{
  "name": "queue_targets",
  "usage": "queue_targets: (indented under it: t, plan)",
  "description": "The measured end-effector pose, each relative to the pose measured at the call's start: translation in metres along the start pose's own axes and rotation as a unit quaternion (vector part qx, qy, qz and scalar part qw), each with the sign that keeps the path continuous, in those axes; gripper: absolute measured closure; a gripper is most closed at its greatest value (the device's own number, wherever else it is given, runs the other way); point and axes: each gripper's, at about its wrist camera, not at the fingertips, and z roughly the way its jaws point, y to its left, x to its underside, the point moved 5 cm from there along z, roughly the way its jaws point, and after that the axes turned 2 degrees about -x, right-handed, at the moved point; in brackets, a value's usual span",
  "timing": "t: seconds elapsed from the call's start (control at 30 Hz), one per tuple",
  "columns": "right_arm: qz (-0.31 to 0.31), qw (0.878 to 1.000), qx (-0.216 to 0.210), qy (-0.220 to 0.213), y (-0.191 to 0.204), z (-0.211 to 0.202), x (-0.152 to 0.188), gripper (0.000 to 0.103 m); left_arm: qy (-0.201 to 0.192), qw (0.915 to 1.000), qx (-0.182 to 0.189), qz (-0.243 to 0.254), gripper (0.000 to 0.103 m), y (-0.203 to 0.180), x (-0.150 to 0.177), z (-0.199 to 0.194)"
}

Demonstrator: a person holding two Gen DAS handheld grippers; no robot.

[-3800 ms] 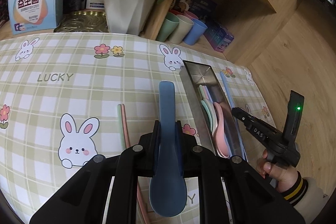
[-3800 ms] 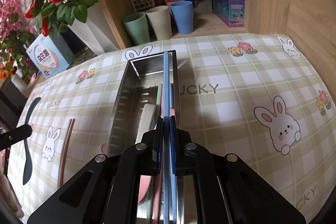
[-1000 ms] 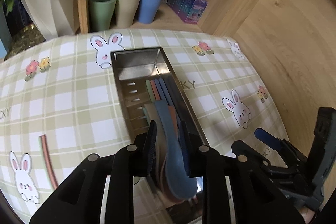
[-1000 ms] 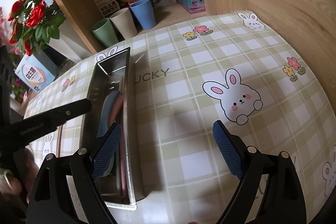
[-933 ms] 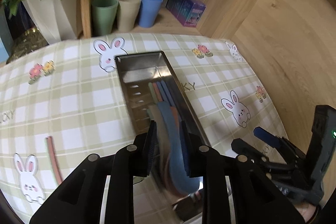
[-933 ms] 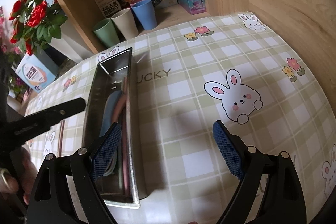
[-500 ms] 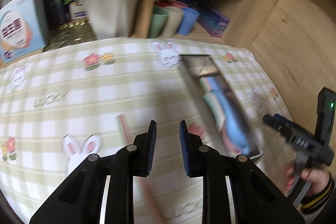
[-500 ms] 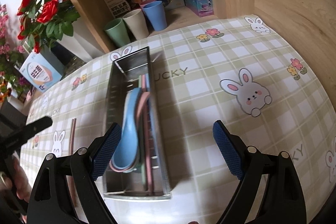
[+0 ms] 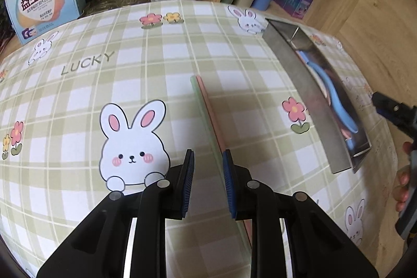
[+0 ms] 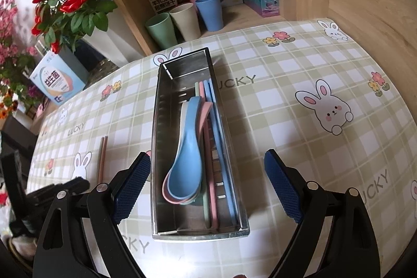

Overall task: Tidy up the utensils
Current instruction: 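Lower the left gripper onto the green chopstick and close it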

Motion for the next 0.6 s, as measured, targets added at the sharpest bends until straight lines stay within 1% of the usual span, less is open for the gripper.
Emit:
queue_targets:
  t: [0.23,0.33,0.6]
  plan:
    - [0.001,1.000,0.002,0.001,-0.0024,-0.0015,0.0010,0.017,0.003,0.9999,-0.008,0.007,0.081,-0.0043,0.0038,0.0087]
    - [0.003,1.000,0.004,0.002,-0.0033,-0.0003,0.0017,0.017,0.001,0.9997,-0.021,0.013,0.081,-0.0040,0.0034,0.0083]
    - [0.001,1.000,0.006,0.006,-0.0026,0.0021,0.0034,0.017,0.000,0.9993,-0.035,0.016,0.071,-0.0001,0.0036,0.0088]
